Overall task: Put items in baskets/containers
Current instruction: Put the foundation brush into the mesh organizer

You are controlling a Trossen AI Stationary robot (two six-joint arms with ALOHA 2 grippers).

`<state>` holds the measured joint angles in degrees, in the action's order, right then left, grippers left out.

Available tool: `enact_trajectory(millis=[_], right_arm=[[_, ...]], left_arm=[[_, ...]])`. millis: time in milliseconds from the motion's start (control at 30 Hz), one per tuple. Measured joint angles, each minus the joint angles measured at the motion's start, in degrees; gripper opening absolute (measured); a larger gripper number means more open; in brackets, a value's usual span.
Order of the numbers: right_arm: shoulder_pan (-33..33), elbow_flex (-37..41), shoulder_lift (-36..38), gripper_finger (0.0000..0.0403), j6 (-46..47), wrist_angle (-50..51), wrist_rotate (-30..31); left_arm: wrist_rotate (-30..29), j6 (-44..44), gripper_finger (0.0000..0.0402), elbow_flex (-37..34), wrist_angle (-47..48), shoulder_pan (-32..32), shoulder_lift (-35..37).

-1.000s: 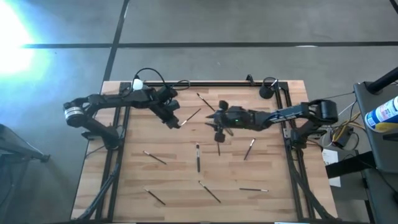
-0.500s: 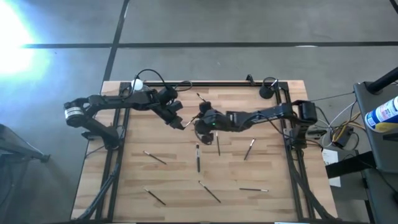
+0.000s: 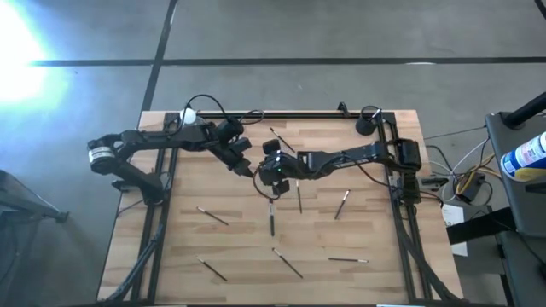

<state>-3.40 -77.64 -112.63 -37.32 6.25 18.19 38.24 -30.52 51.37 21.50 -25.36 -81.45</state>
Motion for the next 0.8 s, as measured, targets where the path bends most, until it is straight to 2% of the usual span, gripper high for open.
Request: enact_trajectory(millis=[200, 333, 533, 633, 800], right_arm=[[0.18, 0.83, 0.57, 0.0019, 0.47, 0.66, -0.08], [0.09, 2.08, 2.48, 0.0017, 2.73, 0.34, -0.01], [-0.78, 9.14, 8.11, 0.0016, 9.13, -1.03, -0.17], [-1.24, 15.68, 13.17, 0.0015, 13.52, -5.98, -0.13], [-2.14, 28.15, 23.95, 0.0015, 23.17, -14.47, 1.05]], left_arm=[[-0.55, 0.65, 0.0, 0.0, -0.02, -0.02, 0.0], [-3.77, 2.21, 0.0006, 0.02, 0.02, -0.08, 0.08], [-9.47, 10.51, 0.0045, -0.5, -1.36, -0.24, 2.4], [-8.92, 14.4, 0.0054, -4.47, -11.4, -0.17, 4.69], [-7.59, 12.22, 0.0041, -16.28, -41.91, -0.02, 5.84]])
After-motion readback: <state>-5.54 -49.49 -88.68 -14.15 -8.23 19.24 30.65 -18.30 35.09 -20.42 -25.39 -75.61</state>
